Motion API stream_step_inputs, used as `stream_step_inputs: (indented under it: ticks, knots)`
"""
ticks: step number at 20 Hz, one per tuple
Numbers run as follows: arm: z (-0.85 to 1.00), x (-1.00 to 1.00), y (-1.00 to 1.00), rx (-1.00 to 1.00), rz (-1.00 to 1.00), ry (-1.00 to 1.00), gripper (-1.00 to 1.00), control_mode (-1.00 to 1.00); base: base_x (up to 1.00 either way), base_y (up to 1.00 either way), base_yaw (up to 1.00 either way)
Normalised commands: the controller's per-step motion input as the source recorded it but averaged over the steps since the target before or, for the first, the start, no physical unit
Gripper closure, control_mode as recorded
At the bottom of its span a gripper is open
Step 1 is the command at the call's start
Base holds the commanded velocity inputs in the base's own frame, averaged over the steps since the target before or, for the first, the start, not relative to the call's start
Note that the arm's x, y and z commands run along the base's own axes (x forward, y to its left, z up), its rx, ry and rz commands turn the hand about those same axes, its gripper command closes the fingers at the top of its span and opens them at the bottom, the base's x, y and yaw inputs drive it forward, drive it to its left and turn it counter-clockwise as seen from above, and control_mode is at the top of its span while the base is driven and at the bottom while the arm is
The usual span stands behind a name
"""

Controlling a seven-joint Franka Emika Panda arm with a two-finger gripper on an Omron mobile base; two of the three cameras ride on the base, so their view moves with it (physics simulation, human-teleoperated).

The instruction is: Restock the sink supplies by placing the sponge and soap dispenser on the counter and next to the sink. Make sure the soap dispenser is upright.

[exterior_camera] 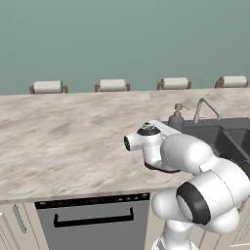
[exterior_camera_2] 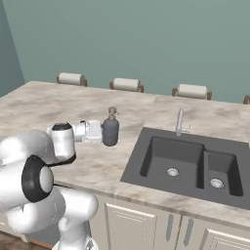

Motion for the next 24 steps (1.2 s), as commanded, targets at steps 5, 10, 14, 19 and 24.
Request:
stream_step_inputs:
  ticks: [5, 10, 14, 19, 24]
  knots:
    - [-0.27, 0.18, 0.0, 0.0, -0.02, 0.0, 1.0, -1.0, 0.0, 0.0, 0.0]
    - [-0.41, 0.1, 0.0, 0.0, -0.05, -0.02, 1.0, -1.0, 0.0, 0.0, 0.0]
    - [-0.24, 0.07, -0.11, 0.0, -0.04, -0.06, 1.0, -1.0, 0.0, 0.0, 0.0]
    - [-0.09, 0.14, -0.11, 0.0, -0.05, -0.1, 1.0, -1.0, 0.0, 0.0, 0.0]
    - [-0.1, 0.23, -0.05, 0.0, -0.07, -0.05, 1.0, -1.0, 0.0, 0.0, 0.0]
